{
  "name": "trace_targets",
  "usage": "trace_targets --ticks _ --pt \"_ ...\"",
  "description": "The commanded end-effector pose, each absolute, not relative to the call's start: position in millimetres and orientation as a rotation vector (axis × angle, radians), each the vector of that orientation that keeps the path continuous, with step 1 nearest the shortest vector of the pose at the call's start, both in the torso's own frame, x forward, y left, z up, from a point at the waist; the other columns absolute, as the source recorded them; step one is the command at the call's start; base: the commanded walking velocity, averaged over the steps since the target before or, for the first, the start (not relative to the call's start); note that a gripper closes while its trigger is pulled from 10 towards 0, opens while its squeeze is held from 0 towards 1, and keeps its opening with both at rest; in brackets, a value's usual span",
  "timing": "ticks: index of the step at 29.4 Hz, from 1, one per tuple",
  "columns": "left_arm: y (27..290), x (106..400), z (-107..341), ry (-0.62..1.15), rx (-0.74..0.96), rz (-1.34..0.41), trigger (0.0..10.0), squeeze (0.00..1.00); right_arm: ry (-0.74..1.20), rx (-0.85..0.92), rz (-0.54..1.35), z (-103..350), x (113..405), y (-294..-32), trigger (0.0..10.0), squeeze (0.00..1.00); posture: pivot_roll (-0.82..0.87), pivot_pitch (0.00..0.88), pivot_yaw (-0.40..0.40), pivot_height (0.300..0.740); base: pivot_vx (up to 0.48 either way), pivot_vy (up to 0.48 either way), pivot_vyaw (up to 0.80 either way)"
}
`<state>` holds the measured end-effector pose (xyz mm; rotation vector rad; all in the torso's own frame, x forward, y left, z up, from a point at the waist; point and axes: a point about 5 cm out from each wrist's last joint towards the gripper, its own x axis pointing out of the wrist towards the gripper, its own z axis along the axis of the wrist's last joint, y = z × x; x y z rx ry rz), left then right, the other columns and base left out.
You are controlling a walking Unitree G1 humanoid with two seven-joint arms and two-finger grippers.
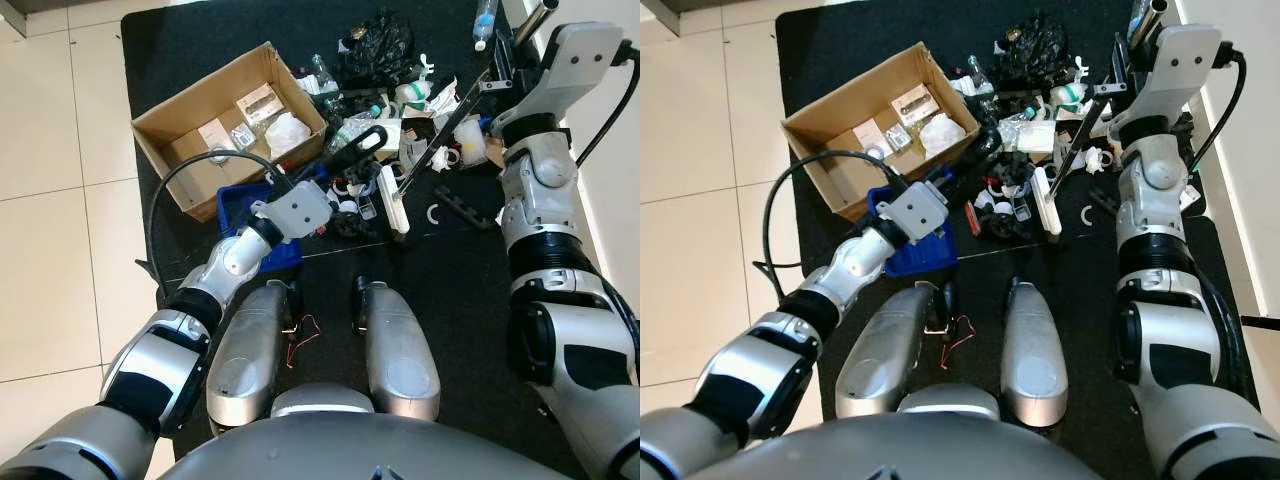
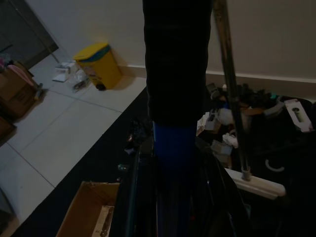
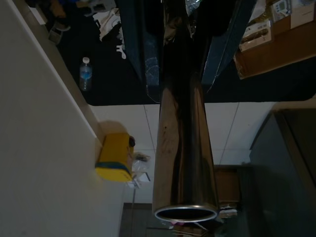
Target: Sweep floor
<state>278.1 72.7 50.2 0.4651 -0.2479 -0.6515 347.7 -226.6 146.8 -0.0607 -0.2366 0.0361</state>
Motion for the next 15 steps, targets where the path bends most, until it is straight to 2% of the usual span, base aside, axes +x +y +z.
trace_targets --ticks 1,6,15 --pt "65 277 55 -0.294 0.455 -0.664 10.0 0.0 -0.217 -0.056 0.016 143 345 -232 10.0 0.0 -0.08 0.274 0.016 0.74 0.0 0.0 0.0" --pt "60 281 62 -0.335 0.45 -0.651 10.0 0.0 -0.183 0.038 0.021 131 344 -228 10.0 0.0 -0.08 0.265 0.025 0.74 0.0 0.0 0.0" --pt "62 273 48 -0.303 0.498 -0.688 10.0 0.0 -0.186 0.059 0.05 130 346 -214 10.0 0.0 -0.08 0.261 0.025 0.74 0.0 0.0 0.0"
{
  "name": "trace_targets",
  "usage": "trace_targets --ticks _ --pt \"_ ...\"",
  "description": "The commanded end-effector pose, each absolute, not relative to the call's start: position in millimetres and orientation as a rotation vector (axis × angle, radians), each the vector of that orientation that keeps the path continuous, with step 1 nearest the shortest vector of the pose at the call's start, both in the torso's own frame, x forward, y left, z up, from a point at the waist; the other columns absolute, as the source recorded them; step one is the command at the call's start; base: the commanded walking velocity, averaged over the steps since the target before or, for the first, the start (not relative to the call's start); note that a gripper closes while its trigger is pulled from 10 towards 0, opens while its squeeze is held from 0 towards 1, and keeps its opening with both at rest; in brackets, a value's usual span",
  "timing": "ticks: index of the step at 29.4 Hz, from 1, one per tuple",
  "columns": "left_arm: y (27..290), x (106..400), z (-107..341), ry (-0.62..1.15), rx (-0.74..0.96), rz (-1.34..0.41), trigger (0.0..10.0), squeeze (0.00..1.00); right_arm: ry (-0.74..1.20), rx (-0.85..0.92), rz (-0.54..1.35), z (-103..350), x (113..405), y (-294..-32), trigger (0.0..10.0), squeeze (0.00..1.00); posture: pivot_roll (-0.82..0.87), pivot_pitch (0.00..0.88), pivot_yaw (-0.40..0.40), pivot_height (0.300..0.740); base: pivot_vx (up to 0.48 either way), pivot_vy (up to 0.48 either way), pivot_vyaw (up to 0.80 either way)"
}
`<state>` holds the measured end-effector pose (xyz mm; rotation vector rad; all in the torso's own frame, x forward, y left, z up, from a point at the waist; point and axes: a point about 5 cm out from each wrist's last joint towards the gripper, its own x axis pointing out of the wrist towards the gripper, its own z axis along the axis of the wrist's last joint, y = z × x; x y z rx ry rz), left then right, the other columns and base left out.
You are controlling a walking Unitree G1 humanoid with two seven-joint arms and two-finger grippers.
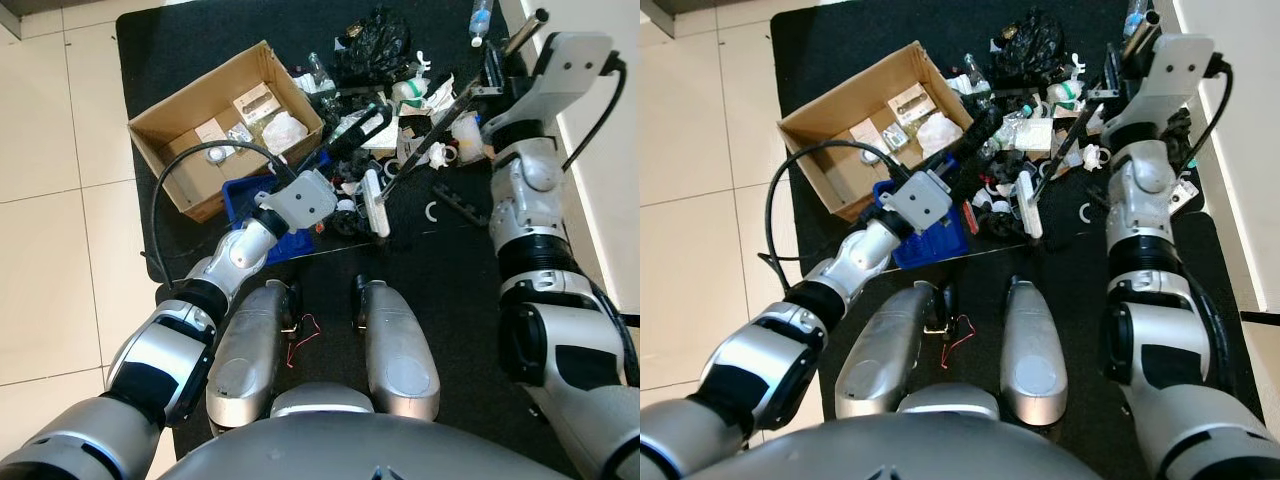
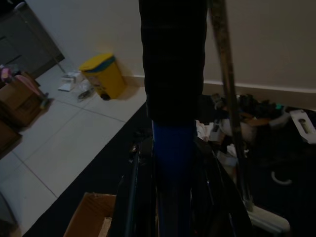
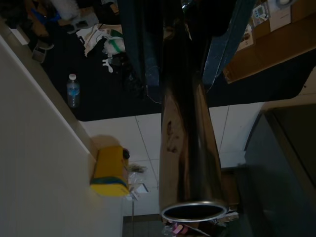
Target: Sweep floor
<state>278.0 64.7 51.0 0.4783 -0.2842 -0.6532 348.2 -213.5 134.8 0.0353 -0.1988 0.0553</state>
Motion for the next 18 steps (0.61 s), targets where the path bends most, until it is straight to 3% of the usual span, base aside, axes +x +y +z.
trace_targets --ticks 1,8,11,18 --pt "62 270 45 -0.292 0.51 -0.701 10.0 0.0 -0.185 0.062 0.051 130 347 -213 10.0 0.0 -0.08 0.26 0.024 0.74 0.0 0.0 0.0" --pt "41 249 34 -0.294 0.475 -0.791 10.0 0.0 -0.177 0.127 0.037 130 347 -216 10.0 0.0 -0.1 0.26 0.017 0.74 0.0 0.0 0.0" --pt "20 252 48 -0.369 0.421 -0.788 10.0 0.0 -0.144 0.177 0.049 122 345 -215 10.0 0.0 -0.1 0.257 0.015 0.74 0.0 0.0 0.0" --pt "11 257 59 -0.416 0.398 -0.777 10.0 0.0 -0.143 0.318 0.076 116 343 -200 10.0 0.0 -0.1 0.241 0.023 0.74 0.0 0.0 0.0"
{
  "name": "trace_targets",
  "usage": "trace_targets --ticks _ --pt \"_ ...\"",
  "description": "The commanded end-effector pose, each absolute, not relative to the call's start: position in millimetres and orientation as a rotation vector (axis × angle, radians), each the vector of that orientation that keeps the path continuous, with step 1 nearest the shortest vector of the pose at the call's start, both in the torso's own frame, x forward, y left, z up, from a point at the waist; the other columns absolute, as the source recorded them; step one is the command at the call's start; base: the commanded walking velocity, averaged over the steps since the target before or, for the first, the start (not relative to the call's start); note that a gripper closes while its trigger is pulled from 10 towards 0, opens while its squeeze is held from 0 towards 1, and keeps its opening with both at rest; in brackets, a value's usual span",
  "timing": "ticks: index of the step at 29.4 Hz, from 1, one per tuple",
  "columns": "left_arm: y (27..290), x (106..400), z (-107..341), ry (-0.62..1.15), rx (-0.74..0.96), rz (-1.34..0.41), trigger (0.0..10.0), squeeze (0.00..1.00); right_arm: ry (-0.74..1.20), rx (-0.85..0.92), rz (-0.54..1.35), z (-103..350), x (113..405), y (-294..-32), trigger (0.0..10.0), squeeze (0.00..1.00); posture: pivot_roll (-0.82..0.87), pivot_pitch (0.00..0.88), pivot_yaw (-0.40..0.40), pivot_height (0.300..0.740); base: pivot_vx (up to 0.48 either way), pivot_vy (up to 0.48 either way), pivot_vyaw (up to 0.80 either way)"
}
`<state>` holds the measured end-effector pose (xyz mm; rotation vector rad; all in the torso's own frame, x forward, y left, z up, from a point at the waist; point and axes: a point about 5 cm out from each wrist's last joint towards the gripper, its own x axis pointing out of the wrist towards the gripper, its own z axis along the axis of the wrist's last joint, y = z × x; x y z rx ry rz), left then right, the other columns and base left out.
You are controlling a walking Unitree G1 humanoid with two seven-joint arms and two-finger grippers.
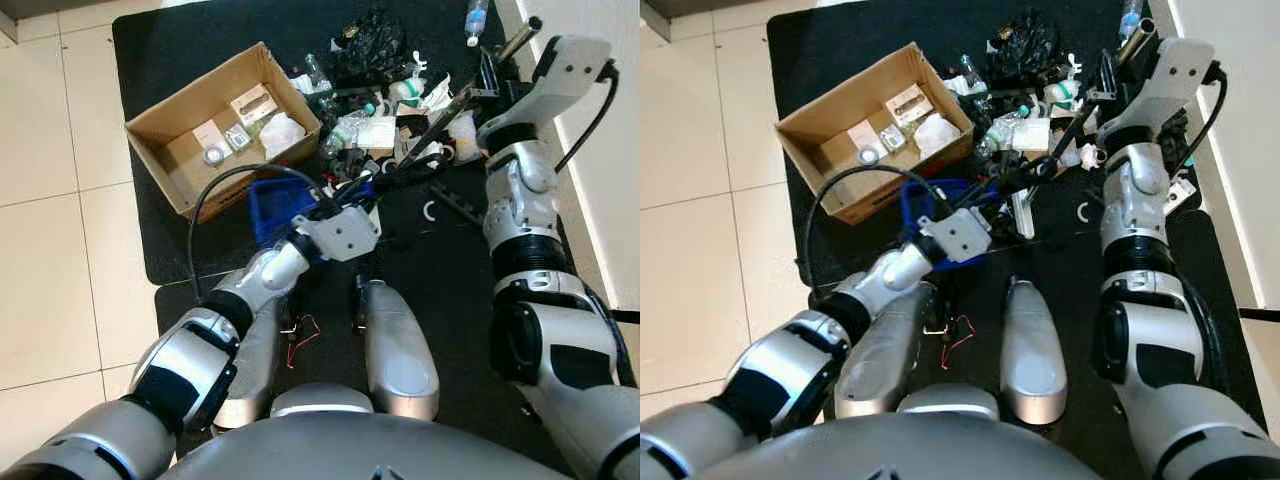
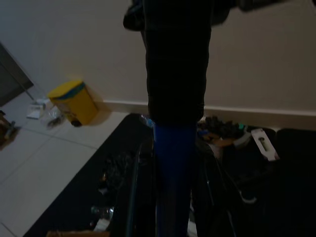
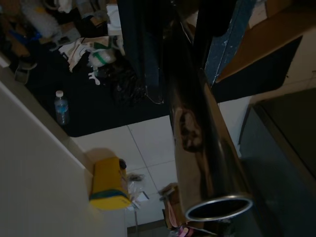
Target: Sweep floor
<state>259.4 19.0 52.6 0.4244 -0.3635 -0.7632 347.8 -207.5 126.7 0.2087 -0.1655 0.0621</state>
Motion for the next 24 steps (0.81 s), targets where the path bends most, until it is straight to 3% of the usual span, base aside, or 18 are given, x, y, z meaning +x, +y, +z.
trace_targets --ticks 1,6,16,24 --pt "10 257 59 -0.417 0.401 -0.779 10.0 0.0 -0.145 0.343 0.085 115 343 -196 10.0 0.0 -0.1 0.241 0.023 0.74 0.0 0.0 0.0" --pt "16 258 55 -0.395 0.425 -0.773 10.0 0.0 -0.151 0.475 0.115 115 342 -180 10.0 0.0 -0.11 0.234 0.023 0.74 0.0 0.0 0.0" --pt "26 254 42 -0.341 0.469 -0.785 10.0 0.0 -0.238 0.696 0.405 146 331 -125 10.0 0.0 -0.11 0.229 0.019 0.74 0.0 0.0 0.0" --pt "29 260 46 -0.345 0.456 -0.736 10.0 0.0 -0.262 0.599 0.467 167 321 -138 10.0 0.0 -0.1 0.215 0.01 0.74 0.0 0.0 0.0"
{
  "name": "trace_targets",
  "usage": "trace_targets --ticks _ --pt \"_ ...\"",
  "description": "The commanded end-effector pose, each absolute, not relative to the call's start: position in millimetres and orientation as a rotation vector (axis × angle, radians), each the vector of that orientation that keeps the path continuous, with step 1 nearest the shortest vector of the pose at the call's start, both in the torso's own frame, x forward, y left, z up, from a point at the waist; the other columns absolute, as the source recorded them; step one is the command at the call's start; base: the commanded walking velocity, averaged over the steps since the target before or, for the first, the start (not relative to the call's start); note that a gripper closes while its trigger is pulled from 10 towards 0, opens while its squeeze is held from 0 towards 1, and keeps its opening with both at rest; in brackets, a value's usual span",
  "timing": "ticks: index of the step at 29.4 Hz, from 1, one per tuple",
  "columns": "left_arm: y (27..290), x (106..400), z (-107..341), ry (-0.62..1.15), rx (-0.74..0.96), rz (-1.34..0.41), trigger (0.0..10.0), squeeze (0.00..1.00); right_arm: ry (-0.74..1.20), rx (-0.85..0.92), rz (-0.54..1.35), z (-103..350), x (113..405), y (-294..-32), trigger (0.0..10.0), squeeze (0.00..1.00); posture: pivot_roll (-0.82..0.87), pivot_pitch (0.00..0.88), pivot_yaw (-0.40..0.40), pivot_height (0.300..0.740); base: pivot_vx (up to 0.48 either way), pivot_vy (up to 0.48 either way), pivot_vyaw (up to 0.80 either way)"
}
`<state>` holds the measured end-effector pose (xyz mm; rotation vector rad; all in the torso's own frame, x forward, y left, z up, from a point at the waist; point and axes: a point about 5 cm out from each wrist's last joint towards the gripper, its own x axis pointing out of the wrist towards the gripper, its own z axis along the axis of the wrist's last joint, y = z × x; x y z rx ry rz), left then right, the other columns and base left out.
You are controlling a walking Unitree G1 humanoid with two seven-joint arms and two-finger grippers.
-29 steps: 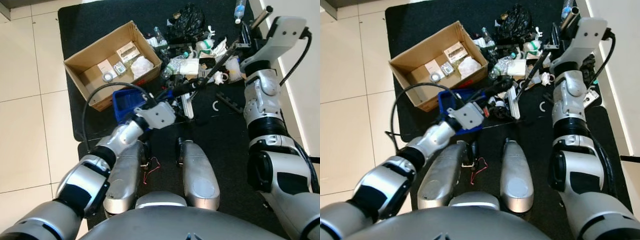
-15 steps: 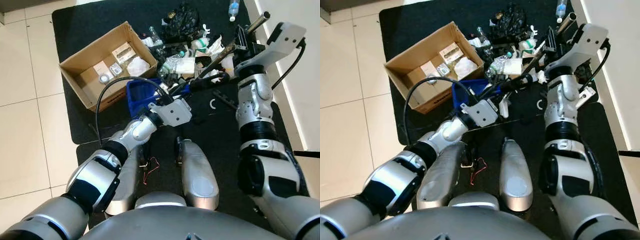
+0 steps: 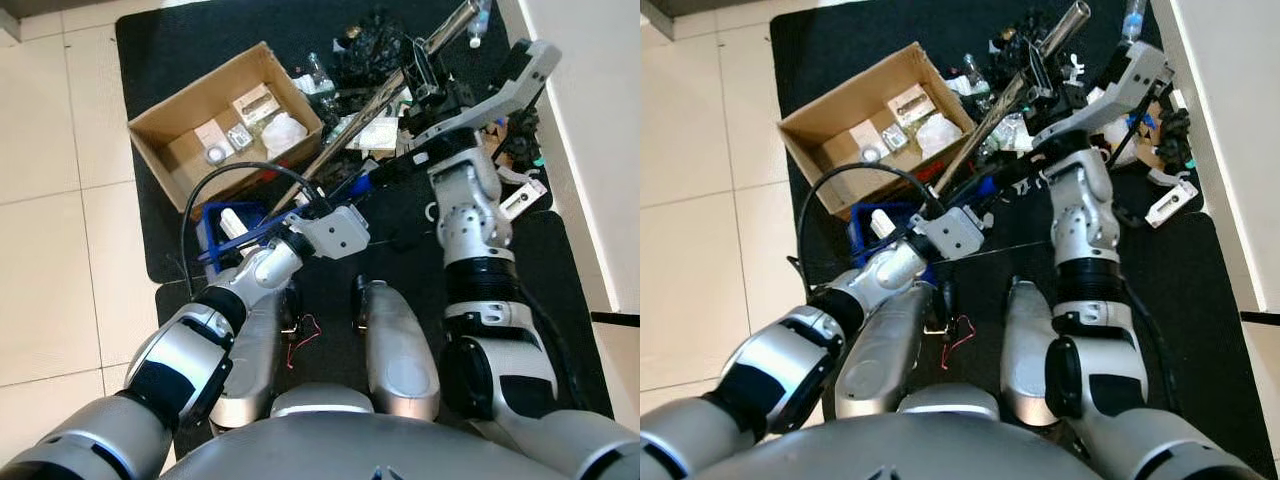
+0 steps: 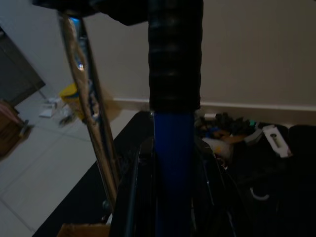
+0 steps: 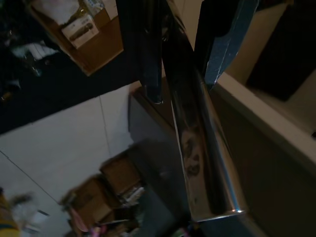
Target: Sweep floor
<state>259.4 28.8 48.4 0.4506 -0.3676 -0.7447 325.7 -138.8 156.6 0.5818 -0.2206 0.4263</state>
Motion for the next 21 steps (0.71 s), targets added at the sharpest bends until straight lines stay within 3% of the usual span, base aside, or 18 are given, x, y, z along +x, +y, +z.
trace_targets --ticks 1,6,12,19,21 --pt "29 261 48 -0.35 0.453 -0.73 10.0 0.0 -0.262 0.578 0.472 168 319 -140 10.0 0.0 -0.1 0.215 0.01 0.74 0.0 0.0 0.0" --pt "26 268 60 -0.397 0.415 -0.707 10.0 0.0 -0.305 0.493 0.44 182 313 -163 10.0 0.0 -0.11 0.206 0.011 0.74 0.0 0.0 0.0" --pt "20 285 91 -0.503 0.32 -0.65 10.0 0.0 -0.422 0.344 0.283 219 306 -220 10.0 0.0 -0.12 0.178 0.029 0.74 0.0 0.0 0.0" --pt "15 296 112 -0.543 0.237 -0.606 10.0 0.0 -0.449 0.215 0.173 231 302 -249 10.0 0.0 -0.12 0.166 0.035 0.74 0.0 0.0 0.0" --pt "13 300 120 -0.561 0.204 -0.594 10.0 0.0 -0.479 0.146 0.024 238 299 -281 10.0 0.0 -0.12 0.155 0.038 0.74 0.0 0.0 0.0"
